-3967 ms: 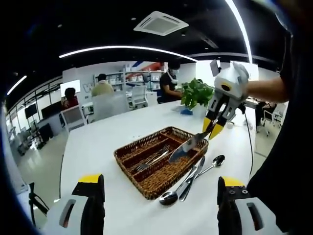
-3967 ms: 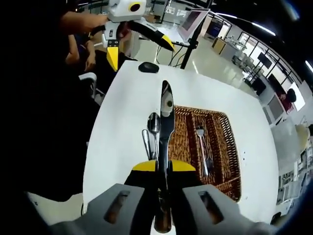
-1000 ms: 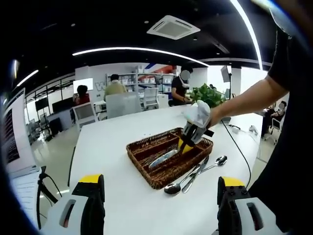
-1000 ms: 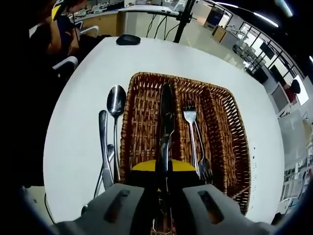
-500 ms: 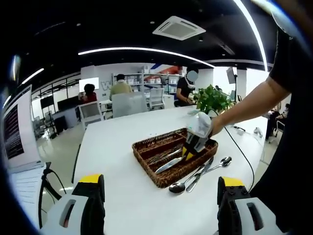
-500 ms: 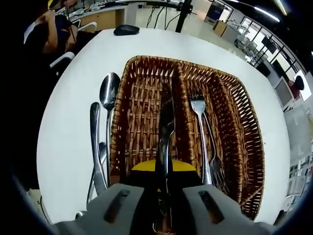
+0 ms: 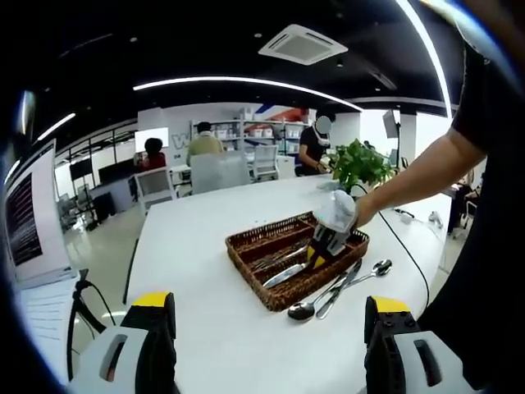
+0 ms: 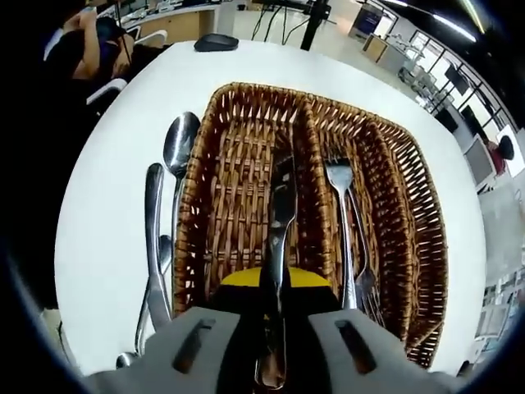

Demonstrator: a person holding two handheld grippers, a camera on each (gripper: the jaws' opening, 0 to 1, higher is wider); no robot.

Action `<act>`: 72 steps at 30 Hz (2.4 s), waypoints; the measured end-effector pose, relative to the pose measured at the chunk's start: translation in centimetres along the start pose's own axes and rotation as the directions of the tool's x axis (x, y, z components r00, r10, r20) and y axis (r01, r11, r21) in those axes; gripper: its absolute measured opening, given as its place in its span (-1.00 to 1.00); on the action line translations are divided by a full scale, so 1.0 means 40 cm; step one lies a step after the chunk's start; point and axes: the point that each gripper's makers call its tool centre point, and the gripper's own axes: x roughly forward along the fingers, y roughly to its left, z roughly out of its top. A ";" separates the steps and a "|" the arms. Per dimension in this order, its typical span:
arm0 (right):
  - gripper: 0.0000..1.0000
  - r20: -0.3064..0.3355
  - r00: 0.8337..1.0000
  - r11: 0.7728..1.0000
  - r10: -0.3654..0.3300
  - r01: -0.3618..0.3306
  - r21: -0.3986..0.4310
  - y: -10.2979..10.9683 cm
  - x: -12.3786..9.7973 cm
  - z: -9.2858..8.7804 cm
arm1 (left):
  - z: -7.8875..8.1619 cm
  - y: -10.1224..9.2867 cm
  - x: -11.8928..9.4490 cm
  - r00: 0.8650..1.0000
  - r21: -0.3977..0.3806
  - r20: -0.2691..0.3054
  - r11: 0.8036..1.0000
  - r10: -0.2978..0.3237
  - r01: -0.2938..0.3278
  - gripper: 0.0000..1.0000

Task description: Arrange the knives, forks, and spoons in their matching storage slots by inserting each utensil handle-first until every utensil is classified and aligned in the correct compartment

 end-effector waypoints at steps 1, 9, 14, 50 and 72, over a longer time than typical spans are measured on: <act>-0.87 0.005 1.000 1.000 -0.004 0.004 -0.016 0.000 -0.001 0.000 | 0.000 -0.001 0.000 1.000 -0.001 0.001 1.000 0.000 0.000 1.00; -0.73 0.029 0.999 0.999 -0.046 0.046 -0.022 -0.004 -0.027 0.019 | 0.005 -0.011 -0.003 1.000 0.007 0.010 1.000 -0.002 0.002 1.00; -0.60 0.083 0.994 0.997 -0.072 0.070 0.024 -0.014 -0.070 0.044 | 0.015 -0.023 0.000 1.000 0.013 0.021 1.000 -0.009 0.009 1.00; 0.99 0.178 0.768 0.571 -0.616 0.279 0.772 0.021 -0.554 -0.100 | 0.130 -0.115 0.186 0.980 0.100 0.043 0.976 -0.197 0.192 1.00; 0.99 0.140 0.767 0.532 -0.627 0.290 0.796 0.124 -0.651 -0.174 | 0.160 -0.083 0.173 0.989 0.138 -0.017 0.980 -0.146 0.147 1.00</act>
